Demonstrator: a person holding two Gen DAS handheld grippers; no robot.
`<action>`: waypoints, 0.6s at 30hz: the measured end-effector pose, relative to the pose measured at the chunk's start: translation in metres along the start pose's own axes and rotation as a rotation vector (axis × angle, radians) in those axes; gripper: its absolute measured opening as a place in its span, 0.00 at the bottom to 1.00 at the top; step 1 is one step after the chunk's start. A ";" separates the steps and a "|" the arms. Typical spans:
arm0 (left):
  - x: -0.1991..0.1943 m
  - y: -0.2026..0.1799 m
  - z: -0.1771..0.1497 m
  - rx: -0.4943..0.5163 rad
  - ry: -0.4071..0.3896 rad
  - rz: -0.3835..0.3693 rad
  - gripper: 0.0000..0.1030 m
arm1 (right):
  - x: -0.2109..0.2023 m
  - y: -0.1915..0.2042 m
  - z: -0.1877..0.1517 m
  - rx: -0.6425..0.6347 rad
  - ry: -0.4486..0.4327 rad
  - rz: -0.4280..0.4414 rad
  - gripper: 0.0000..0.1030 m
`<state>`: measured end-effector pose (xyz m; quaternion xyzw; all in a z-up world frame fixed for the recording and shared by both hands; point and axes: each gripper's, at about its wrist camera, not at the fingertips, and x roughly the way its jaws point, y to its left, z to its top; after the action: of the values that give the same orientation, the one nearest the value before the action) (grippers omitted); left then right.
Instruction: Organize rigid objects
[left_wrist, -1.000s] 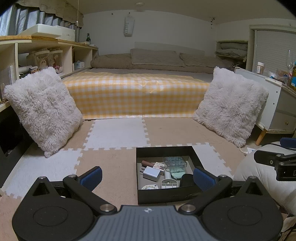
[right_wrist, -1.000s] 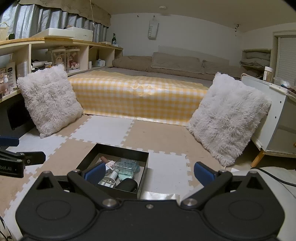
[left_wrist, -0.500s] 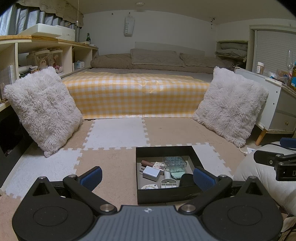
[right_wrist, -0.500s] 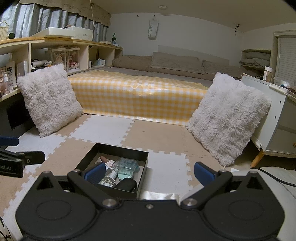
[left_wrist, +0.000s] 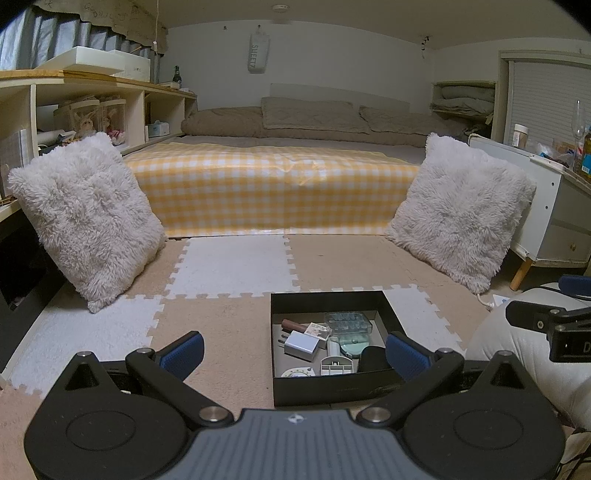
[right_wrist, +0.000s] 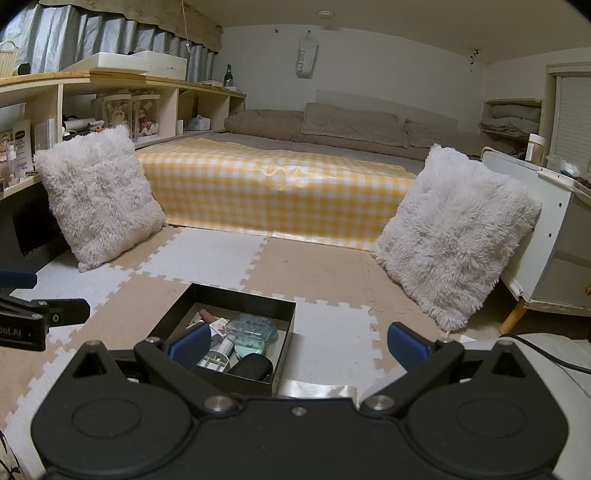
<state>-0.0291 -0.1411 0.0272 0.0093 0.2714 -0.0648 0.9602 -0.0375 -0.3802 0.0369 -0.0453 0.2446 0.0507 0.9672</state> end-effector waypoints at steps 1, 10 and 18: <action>0.000 0.000 0.000 0.000 0.000 0.000 1.00 | 0.000 0.000 0.000 0.000 0.000 0.000 1.00; 0.000 0.000 0.000 0.000 0.000 0.000 1.00 | 0.000 -0.001 0.000 0.002 0.002 -0.001 1.00; 0.000 0.000 0.000 0.001 0.000 0.000 1.00 | 0.001 -0.002 0.000 0.004 0.004 -0.002 1.00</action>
<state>-0.0289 -0.1410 0.0267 0.0096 0.2713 -0.0648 0.9603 -0.0366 -0.3818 0.0365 -0.0437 0.2463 0.0492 0.9669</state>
